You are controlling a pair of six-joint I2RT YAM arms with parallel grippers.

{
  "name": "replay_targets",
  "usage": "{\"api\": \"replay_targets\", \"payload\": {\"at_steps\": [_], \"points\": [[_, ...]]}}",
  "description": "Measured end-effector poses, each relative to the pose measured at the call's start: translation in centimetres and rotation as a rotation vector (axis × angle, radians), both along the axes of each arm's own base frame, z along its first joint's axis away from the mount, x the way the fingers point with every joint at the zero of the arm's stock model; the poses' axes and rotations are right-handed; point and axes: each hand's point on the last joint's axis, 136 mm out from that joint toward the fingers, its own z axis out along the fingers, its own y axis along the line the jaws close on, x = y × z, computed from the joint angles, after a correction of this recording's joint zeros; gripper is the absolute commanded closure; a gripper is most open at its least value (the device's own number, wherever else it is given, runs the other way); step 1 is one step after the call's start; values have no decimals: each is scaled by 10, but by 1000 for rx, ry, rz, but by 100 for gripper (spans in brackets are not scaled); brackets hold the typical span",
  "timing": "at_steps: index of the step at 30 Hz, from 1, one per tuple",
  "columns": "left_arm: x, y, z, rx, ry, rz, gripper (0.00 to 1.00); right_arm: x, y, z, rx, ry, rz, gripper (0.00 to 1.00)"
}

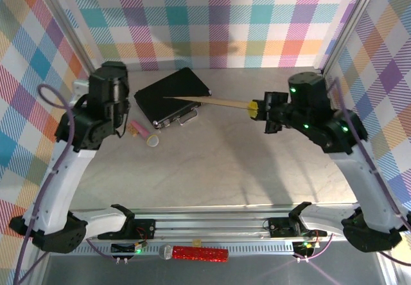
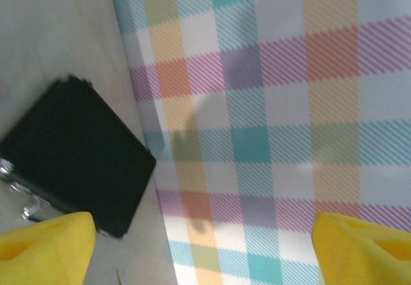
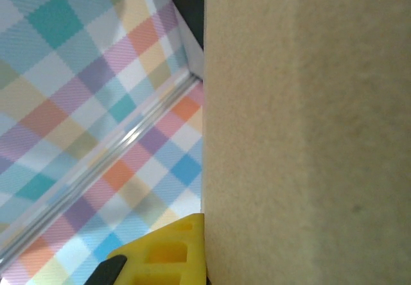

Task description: Fold the paper box

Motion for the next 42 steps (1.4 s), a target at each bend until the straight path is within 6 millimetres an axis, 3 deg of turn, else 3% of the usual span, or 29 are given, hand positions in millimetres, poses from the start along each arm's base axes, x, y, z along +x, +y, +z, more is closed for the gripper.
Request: {"api": "replay_targets", "payload": {"at_steps": [4, 9, 14, 18, 21, 24, 31, 34, 42], "points": [[1, 13, -24, 65, 129, 9, 21, -28, -9, 4, 36, 11, 37, 100], [15, 1, -74, 151, 329, -68, 26, -31, -13, -6, 16, 64, 36, 100], [18, -7, -106, 236, 420, -223, 33, 3, -10, -49, 17, 186, 5, 100], [33, -46, -124, 336, 305, -553, 30, 45, -13, -74, 39, 298, -42, 100], [39, -76, -120, 369, 159, -787, 31, 64, -24, -71, 73, 314, -76, 100], [38, -102, -100, 444, -25, -989, 28, 69, -32, -63, 103, 300, -93, 100], [-1, -134, -61, 913, -417, -1232, 18, 63, -27, -60, 141, 316, -51, 100], [-5, -146, -64, 1103, -501, -1298, 15, 63, -29, -59, 157, 325, -45, 100], [39, -158, -107, 1385, -478, -1369, 8, 64, -29, -63, 197, 386, -24, 100]]}}
